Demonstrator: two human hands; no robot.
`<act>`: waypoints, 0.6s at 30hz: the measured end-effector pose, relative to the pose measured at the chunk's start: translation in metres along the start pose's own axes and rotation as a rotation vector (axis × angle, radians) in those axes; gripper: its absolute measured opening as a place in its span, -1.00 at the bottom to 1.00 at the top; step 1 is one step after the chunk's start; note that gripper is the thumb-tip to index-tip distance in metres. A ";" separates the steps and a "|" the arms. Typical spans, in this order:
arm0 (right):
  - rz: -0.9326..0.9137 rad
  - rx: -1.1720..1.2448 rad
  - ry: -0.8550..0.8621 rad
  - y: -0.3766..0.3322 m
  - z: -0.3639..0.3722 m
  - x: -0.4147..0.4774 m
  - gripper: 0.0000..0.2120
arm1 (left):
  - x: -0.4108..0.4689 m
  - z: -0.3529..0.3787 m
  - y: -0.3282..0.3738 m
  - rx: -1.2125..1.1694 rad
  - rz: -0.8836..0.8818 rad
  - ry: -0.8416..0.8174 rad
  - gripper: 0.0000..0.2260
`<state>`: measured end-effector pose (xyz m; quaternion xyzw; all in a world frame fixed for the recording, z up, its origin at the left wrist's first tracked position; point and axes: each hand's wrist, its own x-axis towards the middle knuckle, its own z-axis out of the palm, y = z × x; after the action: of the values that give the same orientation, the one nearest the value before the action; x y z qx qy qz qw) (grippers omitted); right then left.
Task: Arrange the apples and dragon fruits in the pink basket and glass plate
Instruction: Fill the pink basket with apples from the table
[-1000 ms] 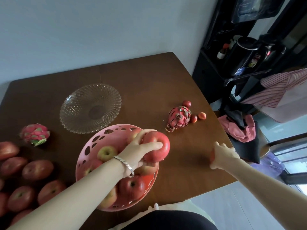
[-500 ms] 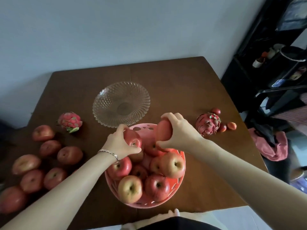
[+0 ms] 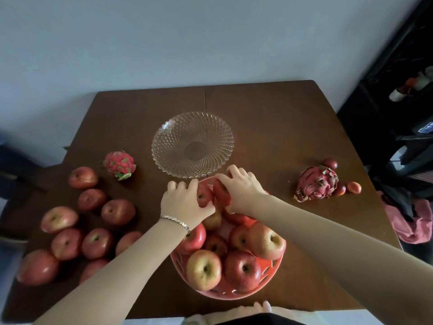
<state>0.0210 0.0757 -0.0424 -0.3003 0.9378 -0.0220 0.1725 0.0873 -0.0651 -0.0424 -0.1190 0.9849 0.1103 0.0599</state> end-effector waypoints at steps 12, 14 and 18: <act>0.089 0.089 0.038 -0.002 0.014 0.002 -0.17 | -0.001 0.018 0.000 -0.147 -0.058 -0.069 -0.34; 0.093 0.065 0.034 -0.003 0.014 0.001 -0.15 | -0.004 0.021 0.002 -0.022 -0.038 -0.016 -0.33; 0.047 0.199 -0.052 0.002 0.003 -0.007 -0.09 | 0.001 0.016 0.009 0.161 0.011 -0.013 -0.31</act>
<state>0.0265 0.0812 -0.0436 -0.2599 0.9331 -0.1030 0.2260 0.0857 -0.0531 -0.0564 -0.1077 0.9908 0.0317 0.0751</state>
